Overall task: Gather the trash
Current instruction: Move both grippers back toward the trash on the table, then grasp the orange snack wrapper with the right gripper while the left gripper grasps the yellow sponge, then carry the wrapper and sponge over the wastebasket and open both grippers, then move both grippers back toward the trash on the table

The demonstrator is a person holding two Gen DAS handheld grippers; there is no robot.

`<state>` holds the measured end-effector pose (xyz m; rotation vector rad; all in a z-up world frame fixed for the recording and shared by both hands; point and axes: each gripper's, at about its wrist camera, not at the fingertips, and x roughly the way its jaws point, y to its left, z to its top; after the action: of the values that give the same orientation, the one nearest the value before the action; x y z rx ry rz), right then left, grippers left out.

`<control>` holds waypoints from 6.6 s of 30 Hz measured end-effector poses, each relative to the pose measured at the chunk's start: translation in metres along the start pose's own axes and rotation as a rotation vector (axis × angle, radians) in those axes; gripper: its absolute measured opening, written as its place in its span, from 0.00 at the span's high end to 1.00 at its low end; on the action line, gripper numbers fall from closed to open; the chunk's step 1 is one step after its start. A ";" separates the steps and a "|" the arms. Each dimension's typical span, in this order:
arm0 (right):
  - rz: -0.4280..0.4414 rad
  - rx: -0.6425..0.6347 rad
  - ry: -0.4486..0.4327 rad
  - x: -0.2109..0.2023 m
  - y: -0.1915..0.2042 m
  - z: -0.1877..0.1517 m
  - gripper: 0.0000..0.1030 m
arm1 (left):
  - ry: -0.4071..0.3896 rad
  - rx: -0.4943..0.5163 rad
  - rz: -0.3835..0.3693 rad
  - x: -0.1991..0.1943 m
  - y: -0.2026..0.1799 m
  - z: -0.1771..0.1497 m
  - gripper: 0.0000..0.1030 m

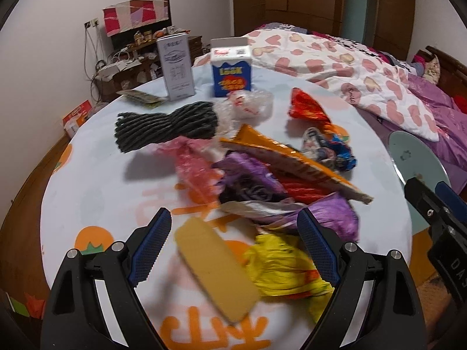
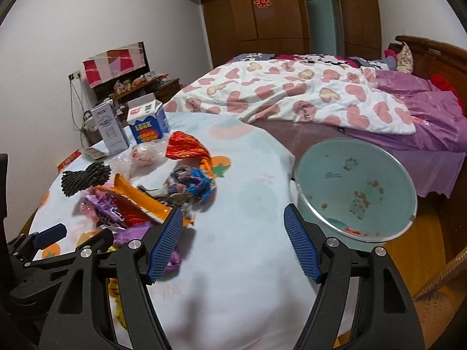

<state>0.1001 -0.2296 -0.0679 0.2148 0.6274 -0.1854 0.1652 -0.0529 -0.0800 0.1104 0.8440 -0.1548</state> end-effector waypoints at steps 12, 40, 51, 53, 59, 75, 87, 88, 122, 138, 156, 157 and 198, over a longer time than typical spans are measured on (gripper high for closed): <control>0.029 -0.037 0.021 0.009 0.024 -0.004 0.31 | 0.022 -0.038 0.029 0.009 0.027 -0.004 0.16; 0.182 -0.108 0.084 0.040 0.039 0.006 0.41 | 0.025 -0.161 0.015 0.010 0.100 -0.010 0.16; 0.267 -0.159 0.222 0.079 0.053 -0.002 0.64 | 0.027 -0.146 -0.022 -0.006 0.105 -0.013 0.16; 0.285 -0.163 0.211 0.073 0.053 -0.001 0.68 | 0.047 -0.130 -0.049 -0.004 0.094 -0.018 0.16; 0.309 -0.146 0.161 0.053 0.045 0.003 0.79 | 0.101 -0.082 -0.082 0.008 0.067 -0.032 0.19; 0.285 -0.021 0.063 0.015 0.001 -0.003 0.81 | 0.064 -0.118 -0.096 0.007 0.073 -0.040 0.72; 0.204 -0.001 -0.030 -0.014 -0.028 0.005 0.81 | -0.054 -0.035 -0.122 -0.022 0.029 -0.001 0.72; 0.195 0.004 -0.033 -0.015 -0.033 0.005 0.81 | -0.058 -0.025 -0.132 -0.023 0.023 0.001 0.72; -0.096 0.126 -0.043 -0.019 -0.169 0.011 0.81 | -0.096 0.275 -0.298 -0.016 -0.174 0.033 0.72; -0.161 0.166 0.030 0.013 -0.218 0.007 0.81 | -0.050 0.369 -0.352 0.017 -0.253 0.039 0.72; -0.155 0.188 0.087 0.034 -0.228 0.005 0.79 | 0.031 0.397 -0.339 0.057 -0.284 0.040 0.70; -0.151 0.190 0.087 0.034 -0.229 0.005 0.79 | 0.029 0.397 -0.339 0.057 -0.283 0.040 0.70; -0.160 0.212 -0.052 -0.024 -0.165 0.013 0.51 | -0.066 0.243 -0.180 0.006 -0.178 0.044 0.19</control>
<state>0.0497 -0.3889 -0.0673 0.3635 0.5731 -0.4116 0.1693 -0.2356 -0.0618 0.2565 0.7659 -0.4283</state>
